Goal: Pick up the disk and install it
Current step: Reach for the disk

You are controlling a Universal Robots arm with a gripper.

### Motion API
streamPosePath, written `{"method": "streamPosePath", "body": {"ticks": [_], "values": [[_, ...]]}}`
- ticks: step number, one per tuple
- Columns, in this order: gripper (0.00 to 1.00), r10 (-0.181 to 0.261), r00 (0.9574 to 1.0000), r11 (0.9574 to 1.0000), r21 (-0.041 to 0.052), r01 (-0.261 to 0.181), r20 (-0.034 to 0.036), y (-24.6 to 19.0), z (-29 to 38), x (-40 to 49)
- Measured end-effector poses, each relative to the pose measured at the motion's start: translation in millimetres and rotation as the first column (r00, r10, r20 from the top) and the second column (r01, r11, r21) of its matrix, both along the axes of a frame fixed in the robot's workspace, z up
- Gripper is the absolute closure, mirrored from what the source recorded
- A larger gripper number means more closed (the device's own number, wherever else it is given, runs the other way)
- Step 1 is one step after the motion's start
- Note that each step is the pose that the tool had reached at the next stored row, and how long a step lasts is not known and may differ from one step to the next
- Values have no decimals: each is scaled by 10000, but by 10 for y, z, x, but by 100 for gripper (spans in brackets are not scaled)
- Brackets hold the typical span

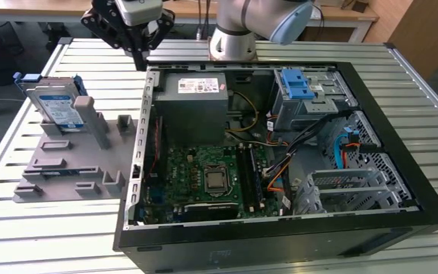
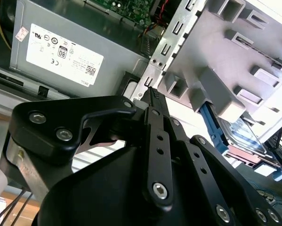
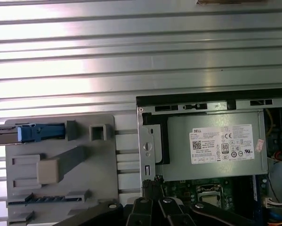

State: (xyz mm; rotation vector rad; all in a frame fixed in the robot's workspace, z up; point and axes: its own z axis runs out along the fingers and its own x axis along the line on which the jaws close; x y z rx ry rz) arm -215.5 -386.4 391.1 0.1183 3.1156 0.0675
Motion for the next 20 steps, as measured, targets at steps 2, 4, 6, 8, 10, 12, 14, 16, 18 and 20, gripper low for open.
{"method": "streamPosePath", "body": {"ticks": [2, 4, 6, 8, 10, 12, 14, 16, 18, 20], "values": [[89, 1, 10000, 10000, 0, -1, 1, 1, -1, -32], [89, 1, 10000, 10000, 0, -1, 0, 1, -2, -61], [89, 2, 10000, 10000, 1, -2, 1, 2, -3, -91], [89, 0, 10000, 10000, 0, 0, 0, 8, -3, -128], [89, 0, 10000, 10000, 1, 0, 1, 33, -5, -165], [89, 2, 10000, 10000, -1, -2, -1, 78, -5, -201], [89, 0, 10000, 10000, -1, 0, 0, 124, -6, -235], [89, 0, 10000, 10000, 1, 0, 1, 144, -8, -260], [89, 1, 10000, 10000, -1, -1, 0, 145, -8, -263], [89, 1, 10000, 10000, 0, -1, 1, 145, -8, -263]]}}
